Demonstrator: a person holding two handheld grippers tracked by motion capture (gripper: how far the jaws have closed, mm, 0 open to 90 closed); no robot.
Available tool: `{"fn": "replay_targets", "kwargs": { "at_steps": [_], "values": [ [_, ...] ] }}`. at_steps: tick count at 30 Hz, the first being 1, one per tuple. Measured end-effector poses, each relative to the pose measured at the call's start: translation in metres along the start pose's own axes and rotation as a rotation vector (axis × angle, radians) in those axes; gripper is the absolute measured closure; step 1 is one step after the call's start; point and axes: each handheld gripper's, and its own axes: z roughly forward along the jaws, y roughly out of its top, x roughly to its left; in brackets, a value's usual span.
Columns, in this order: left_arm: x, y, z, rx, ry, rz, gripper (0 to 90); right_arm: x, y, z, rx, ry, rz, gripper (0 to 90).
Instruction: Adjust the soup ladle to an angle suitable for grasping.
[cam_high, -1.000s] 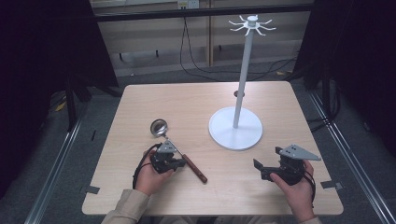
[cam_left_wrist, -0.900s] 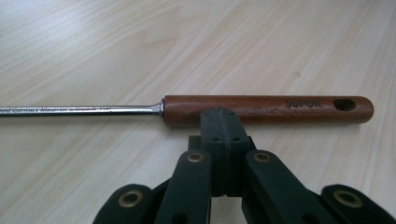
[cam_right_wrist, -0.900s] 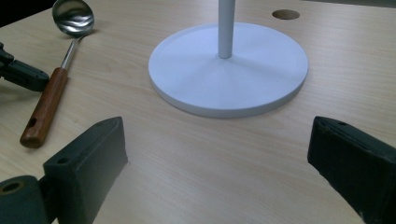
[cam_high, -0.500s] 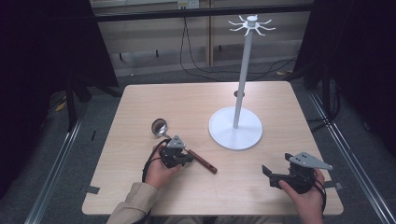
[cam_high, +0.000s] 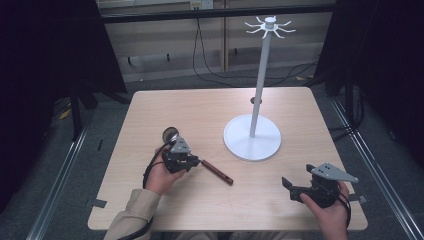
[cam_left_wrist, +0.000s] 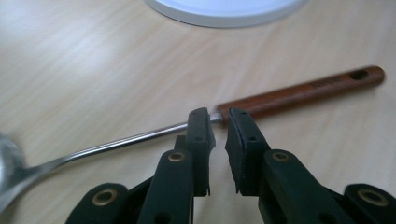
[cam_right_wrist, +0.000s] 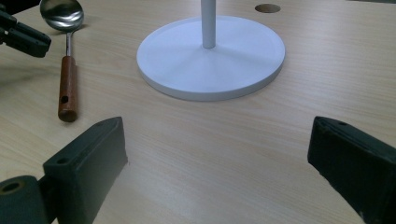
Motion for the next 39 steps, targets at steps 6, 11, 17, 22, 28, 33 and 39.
{"fn": "replay_targets", "kwargs": {
  "at_steps": [6,11,17,22,28,33,39],
  "values": [
    [0.022,0.004,0.012,-0.005,0.059,-0.053,87.4,0.0,0.001,0.004,0.002,0.008,0.004,4.2],
    [0.034,0.011,0.022,-0.002,0.11,-0.112,90.0,0.001,0.003,0.008,0.001,0.021,0.003,4.2],
    [0.04,0.017,0.03,0.071,0.166,-0.114,90.0,0.001,0.004,0.01,-0.004,0.025,0.013,4.2],
    [0.044,0.013,0.031,0.109,0.18,-0.125,90.0,0.002,0.005,0.011,-0.009,0.033,0.014,4.2],
    [0.044,0.004,0.026,0.125,0.167,-0.147,90.0,0.003,0.006,0.011,-0.007,0.032,0.005,4.2],
    [0.036,-0.002,0.016,0.132,0.153,-0.14,90.0,0.003,0.006,0.012,-0.006,0.034,0.005,4.2],
    [0.031,0.001,0.0,0.127,0.082,-0.024,77.8,0.005,0.008,0.013,-0.008,0.041,0.004,4.2]
  ]
}}
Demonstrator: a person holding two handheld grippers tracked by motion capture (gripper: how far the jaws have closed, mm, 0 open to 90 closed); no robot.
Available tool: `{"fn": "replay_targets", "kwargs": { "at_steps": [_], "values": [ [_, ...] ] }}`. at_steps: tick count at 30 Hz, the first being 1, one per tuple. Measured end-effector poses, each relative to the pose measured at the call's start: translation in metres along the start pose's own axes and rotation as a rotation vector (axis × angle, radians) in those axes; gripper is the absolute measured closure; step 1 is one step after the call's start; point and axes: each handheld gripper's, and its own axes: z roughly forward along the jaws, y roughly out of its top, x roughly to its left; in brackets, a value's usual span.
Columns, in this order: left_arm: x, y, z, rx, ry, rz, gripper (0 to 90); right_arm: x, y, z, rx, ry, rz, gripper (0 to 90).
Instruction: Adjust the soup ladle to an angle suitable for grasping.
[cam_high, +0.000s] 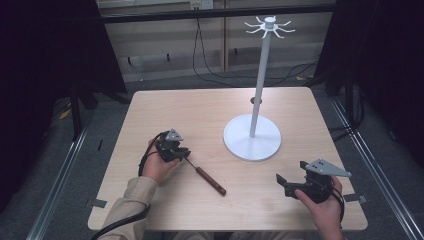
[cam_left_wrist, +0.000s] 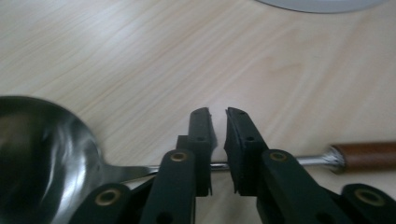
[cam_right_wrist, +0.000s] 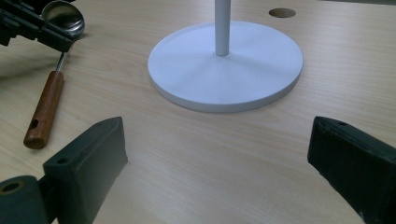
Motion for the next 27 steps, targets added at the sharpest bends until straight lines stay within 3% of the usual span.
{"fn": "replay_targets", "kwargs": {
  "at_steps": [1,2,3,4,5,6,7,9,11,15,18,22,23,24,27],
  "values": [
    [-0.001,0.001,-0.003,0.007,-0.033,0.011,74.7,0.0,0.0,0.0,0.002,-0.001,-0.004,4.2],
    [-0.002,0.002,-0.005,0.033,-0.042,0.037,69.8,0.001,0.001,0.001,-0.001,0.003,-0.002,4.2],
    [-0.002,0.002,-0.005,0.033,-0.042,0.037,65.2,0.001,0.001,0.001,0.0,0.004,-0.001,4.2],
    [-0.007,0.002,-0.007,0.045,-0.076,0.099,62.8,0.001,0.0,0.001,0.0,0.003,0.0,4.2],
    [-0.007,0.002,-0.007,0.045,-0.076,0.099,59.9,0.001,0.0,0.001,0.0,0.003,0.0,4.2],
    [-0.009,0.002,-0.008,0.064,-0.095,0.129,59.9,0.0,0.0,0.002,0.003,0.006,0.004,4.2],
    [-0.015,0.002,-0.008,0.063,-0.11,0.164,51.9,0.0,0.0,0.002,0.002,0.004,0.005,4.2],
    [-0.019,0.003,-0.007,0.077,-0.145,0.214,44.1,-0.001,0.0,0.001,0.001,0.004,0.003,4.2],
    [-0.022,0.003,-0.006,0.074,-0.15,0.225,39.0,-0.001,0.0,0.0,-0.004,0.003,0.009,4.2],
    [-0.027,0.004,0.004,0.112,-0.173,0.265,33.1,-0.001,0.0,0.0,-0.003,0.001,0.011,4.2],
    [-0.029,0.005,0.01,0.083,-0.205,0.288,28.5,-0.001,0.0,0.001,-0.001,0.003,0.005,4.2],
    [-0.034,0.006,0.018,0.105,-0.243,0.318,27.8,-0.002,0.0,0.001,0.001,0.003,0.004,4.2],
    [-0.035,0.007,0.018,0.102,-0.25,0.311,29.1,-0.002,0.0,0.001,0.0,0.002,0.005,4.3],
    [-0.037,0.008,0.02,0.09,-0.282,0.31,33.6,-0.002,0.0,0.0,-0.002,0.005,0.01,4.3],
    [-0.039,0.009,0.022,0.1,-0.307,0.301,38.2,-0.003,0.0,0.0,-0.003,0.004,0.01,4.3]
  ]
}}
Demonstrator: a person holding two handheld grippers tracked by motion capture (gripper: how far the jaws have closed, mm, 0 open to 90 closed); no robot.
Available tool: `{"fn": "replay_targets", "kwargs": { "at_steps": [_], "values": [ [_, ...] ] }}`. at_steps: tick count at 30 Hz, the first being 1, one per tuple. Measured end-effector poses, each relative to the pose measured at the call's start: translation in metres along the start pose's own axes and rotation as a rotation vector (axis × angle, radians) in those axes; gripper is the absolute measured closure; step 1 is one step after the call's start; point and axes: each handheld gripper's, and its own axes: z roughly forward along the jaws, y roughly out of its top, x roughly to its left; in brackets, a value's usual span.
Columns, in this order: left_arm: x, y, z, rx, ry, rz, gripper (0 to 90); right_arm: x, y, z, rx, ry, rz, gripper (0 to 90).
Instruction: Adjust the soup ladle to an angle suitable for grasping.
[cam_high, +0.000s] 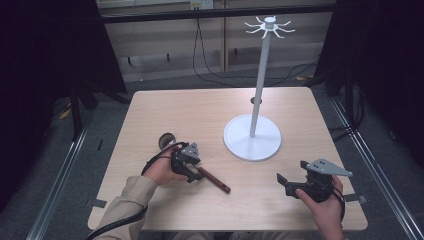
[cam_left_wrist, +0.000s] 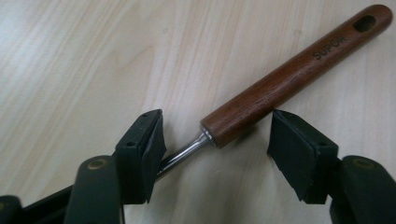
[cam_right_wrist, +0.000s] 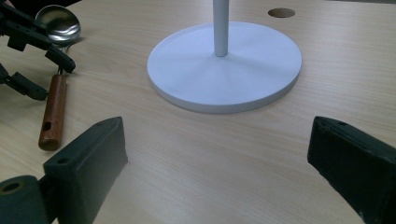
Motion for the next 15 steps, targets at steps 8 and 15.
{"fn": "replay_targets", "kwargs": {
  "at_steps": [8,15],
  "values": [
    [-0.012,0.013,0.0,0.083,-0.038,0.041,62.9,0.0,0.0,-0.001,0.0,0.0,0.004,4.2],
    [-0.019,0.021,0.001,0.132,-0.102,0.063,74.1,0.0,0.0,-0.001,0.001,-0.002,0.0,4.3]
  ]
}}
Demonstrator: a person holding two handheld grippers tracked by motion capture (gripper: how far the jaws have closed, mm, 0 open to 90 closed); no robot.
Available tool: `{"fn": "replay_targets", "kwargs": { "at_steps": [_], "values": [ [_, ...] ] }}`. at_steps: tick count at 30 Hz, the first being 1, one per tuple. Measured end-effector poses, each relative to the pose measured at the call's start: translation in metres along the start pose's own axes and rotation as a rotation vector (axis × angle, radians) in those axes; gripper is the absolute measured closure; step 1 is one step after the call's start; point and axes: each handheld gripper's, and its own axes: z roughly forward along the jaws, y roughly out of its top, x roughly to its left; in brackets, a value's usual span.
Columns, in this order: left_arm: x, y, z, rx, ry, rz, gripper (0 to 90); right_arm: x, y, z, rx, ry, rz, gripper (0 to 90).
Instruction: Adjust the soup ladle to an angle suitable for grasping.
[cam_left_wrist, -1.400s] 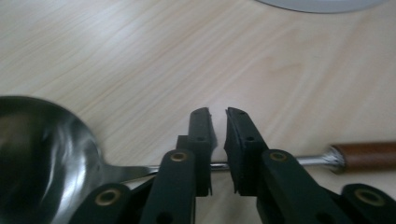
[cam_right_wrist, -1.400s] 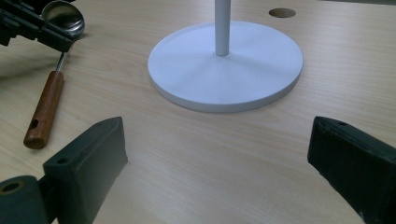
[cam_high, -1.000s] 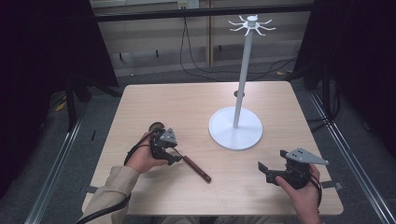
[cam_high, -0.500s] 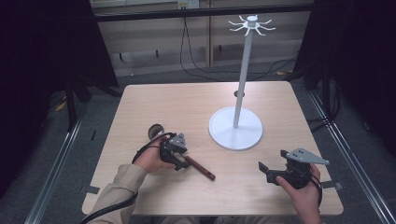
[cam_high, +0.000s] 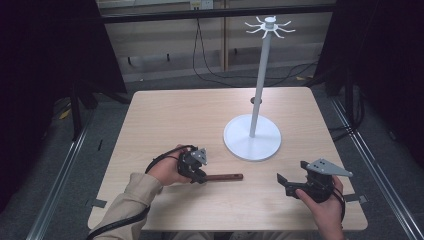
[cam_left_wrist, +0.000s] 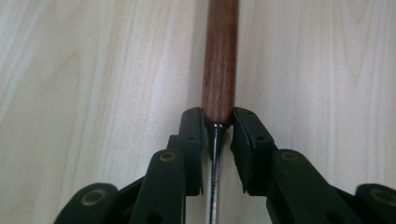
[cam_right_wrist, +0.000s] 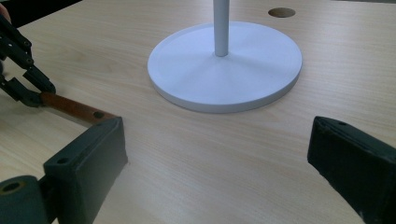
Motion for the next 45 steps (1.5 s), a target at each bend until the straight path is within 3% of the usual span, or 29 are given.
{"fn": "replay_targets", "kwargs": {
  "at_steps": [6,9,11,13,17,18,19,22,23,24,25,26,29,31,42,45],
  "values": [
    [-0.003,0.003,-0.001,0.028,0.005,-0.02,74.4,0.0,0.0,0.001,0.001,0.006,0.0,4.3],
    [-0.002,0.002,-0.003,-0.002,-0.018,-0.044,74.4,0.0,0.0,0.001,-0.002,0.004,0.001,4.3],
    [-0.002,0.0,-0.012,-0.087,-0.008,-0.118,74.3,-0.001,0.001,0.001,-0.008,0.012,0.007,4.4],
    [-0.002,-0.001,-0.018,-0.116,-0.008,-0.139,74.3,0.0,0.001,0.002,-0.009,0.016,0.016,4.4],
    [-0.002,0.0,-0.031,-0.162,0.019,-0.145,74.4,0.002,0.001,0.004,-0.005,0.025,0.018,4.4],
    [-0.003,0.0,-0.038,-0.231,0.018,-0.16,74.4,0.004,0.003,0.006,-0.014,0.035,0.022,4.4],
    [-0.003,0.0,-0.038,-0.231,0.018,-0.16,74.4,0.005,0.004,0.007,-0.016,0.039,0.025,4.5],
    [-0.005,0.002,-0.053,-0.319,0.041,-0.181,74.4,0.009,0.006,0.011,-0.025,0.067,0.049,4.8],
    [-0.005,0.002,-0.053,-0.319,0.041,-0.181,74.4,0.009,0.006,0.011,-0.025,0.067,0.049,4.8],
    [-0.005,0.002,-0.063,-0.353,0.041,-0.191,74.4,0.015,0.007,0.016,-0.027,0.086,0.047,5.0],
    [-0.005,0.002,-0.063,-0.353,0.041,-0.191,74.4,0.018,0.008,0.018,-0.026,0.099,0.043,5.1],
    [-0.007,0.002,-0.069,-0.41,0.047,-0.202,74.4,0.022,0.009,0.021,-0.023,0.11,0.037,5.3],
    [-0.008,0.003,-0.075,-0.442,0.052,-0.206,74.4,0.03,0.01,0.027,-0.016,0.133,0.026,5.3],
    [-0.011,0.002,-0.08,-0.496,0.046,-0.209,74.4,0.041,0.012,0.036,-0.014,0.164,0.018,5.5],
    [-0.015,0.001,-0.081,-0.56,0.044,-0.208,74.3,0.078,0.021,0.065,0.001,0.261,-0.02,7.2],
    [-0.017,0.003,-0.081,-0.543,0.054,-0.19,74.3,0.082,0.024,0.068,-0.027,0.299,0.009,11.0]
  ]
}}
